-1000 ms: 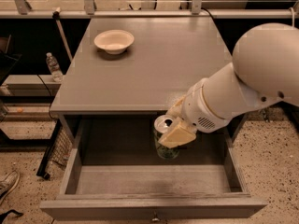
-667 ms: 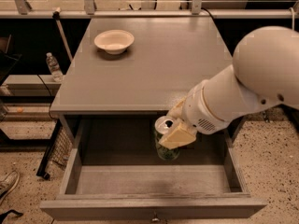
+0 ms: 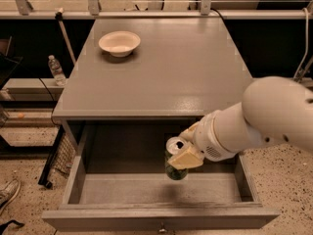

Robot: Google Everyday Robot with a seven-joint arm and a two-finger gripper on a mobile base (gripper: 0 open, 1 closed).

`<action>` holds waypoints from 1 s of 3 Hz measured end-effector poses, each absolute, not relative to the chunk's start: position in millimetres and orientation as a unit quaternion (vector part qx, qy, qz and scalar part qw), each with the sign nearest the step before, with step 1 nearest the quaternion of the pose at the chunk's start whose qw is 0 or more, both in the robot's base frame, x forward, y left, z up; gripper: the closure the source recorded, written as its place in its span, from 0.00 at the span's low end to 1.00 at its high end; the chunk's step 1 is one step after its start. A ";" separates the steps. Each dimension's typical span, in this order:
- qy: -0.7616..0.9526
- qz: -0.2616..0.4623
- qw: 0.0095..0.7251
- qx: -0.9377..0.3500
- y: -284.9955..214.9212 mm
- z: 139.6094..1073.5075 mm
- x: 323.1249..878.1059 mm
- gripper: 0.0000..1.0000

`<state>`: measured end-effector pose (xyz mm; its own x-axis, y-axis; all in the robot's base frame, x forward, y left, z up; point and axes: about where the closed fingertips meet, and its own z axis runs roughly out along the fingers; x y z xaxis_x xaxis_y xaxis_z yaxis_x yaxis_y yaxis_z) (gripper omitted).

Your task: Place green can into top drawer

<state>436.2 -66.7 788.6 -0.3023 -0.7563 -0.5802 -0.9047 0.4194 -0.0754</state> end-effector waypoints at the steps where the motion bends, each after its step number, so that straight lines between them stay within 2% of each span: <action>1: 0.800 0.133 0.298 -0.503 -68.9 767.0 440.5 1.00; 3: 0.802 0.161 0.317 -0.480 -63.0 715.8 449.9 1.00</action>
Offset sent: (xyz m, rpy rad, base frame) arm 0.0170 -0.0004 -0.0813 0.1000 -0.0091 -0.0873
